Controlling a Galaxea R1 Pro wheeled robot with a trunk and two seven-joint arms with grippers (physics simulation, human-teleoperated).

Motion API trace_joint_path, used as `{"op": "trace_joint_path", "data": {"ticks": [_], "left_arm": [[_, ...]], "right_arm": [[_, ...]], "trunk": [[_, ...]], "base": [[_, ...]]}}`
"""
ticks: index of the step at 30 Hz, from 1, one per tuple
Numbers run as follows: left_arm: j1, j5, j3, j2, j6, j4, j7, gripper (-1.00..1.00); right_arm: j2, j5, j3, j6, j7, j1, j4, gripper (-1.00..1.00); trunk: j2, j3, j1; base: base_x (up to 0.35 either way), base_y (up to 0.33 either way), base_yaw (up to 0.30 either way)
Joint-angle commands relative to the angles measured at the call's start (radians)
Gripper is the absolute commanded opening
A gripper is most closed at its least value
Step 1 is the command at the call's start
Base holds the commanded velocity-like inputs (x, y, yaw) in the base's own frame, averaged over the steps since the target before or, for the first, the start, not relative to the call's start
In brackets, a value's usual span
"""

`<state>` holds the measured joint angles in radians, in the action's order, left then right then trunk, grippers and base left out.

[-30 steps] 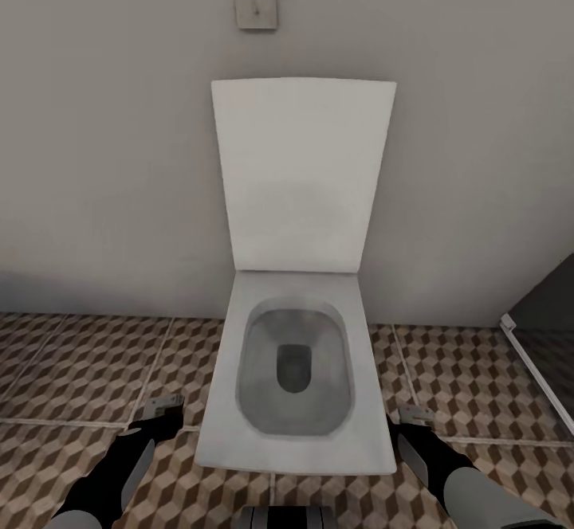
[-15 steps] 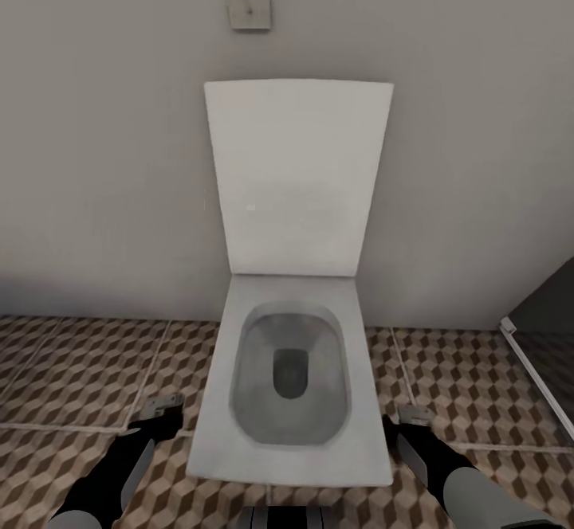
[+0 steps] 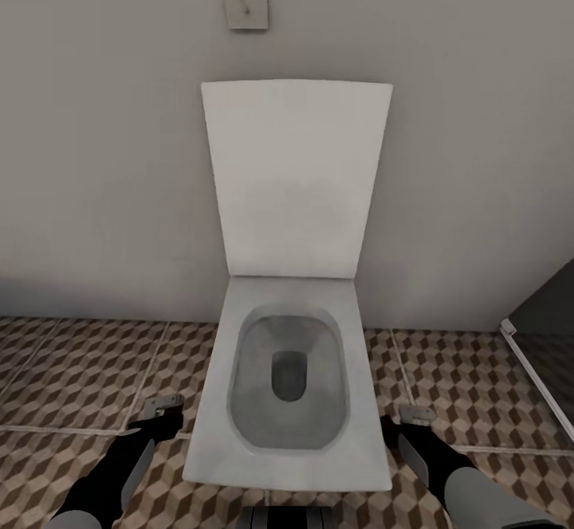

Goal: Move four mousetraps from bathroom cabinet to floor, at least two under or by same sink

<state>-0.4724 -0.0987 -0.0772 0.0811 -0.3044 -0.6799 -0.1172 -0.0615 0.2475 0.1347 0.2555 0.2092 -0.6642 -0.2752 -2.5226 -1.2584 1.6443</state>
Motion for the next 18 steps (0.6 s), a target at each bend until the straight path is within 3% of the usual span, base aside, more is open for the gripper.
{"op": "trace_joint_path", "data": {"ticks": [1, 6, 10, 14, 18], "left_arm": [[0.000, -0.009, 0.001, 0.000, -0.005, -0.002, -0.007, -1.00], [0.000, -0.009, 0.002, 0.000, -0.005, -0.001, -0.007, -1.00], [0.000, -0.008, 0.003, 0.000, -0.008, 0.002, -0.007, -1.00], [0.000, -0.005, 0.003, -0.003, -0.016, -0.004, -0.007, -1.00], [0.000, 0.036, 0.007, -0.004, -0.018, -0.029, -0.008, -1.00]], "right_arm": [[-0.002, 0.010, 0.008, 0.006, 0.007, 0.000, -0.002, -1.00], [-0.029, 0.015, 0.005, -0.027, 0.031, 0.000, -0.002, -1.00], [-0.060, 0.019, -0.022, -0.063, 0.125, 0.000, -0.002, -1.00], [-0.068, 0.018, -0.044, -0.072, 0.161, 0.000, -0.002, -1.00], [-0.070, 0.018, -0.050, -0.074, 0.171, 0.000, -0.002, -1.00]], "trunk": [[0.000, -0.001, 0.000], [0.000, -0.001, 0.000], [0.000, -0.001, 0.000], [0.000, -0.001, 0.000], [0.000, -0.001, 0.000]], "base": [[0.000, 0.000, 0.000], [0.000, 0.000, 0.000], [0.000, 0.000, 0.000], [0.000, 0.000, 0.000], [0.000, 0.000, 0.000]]}}
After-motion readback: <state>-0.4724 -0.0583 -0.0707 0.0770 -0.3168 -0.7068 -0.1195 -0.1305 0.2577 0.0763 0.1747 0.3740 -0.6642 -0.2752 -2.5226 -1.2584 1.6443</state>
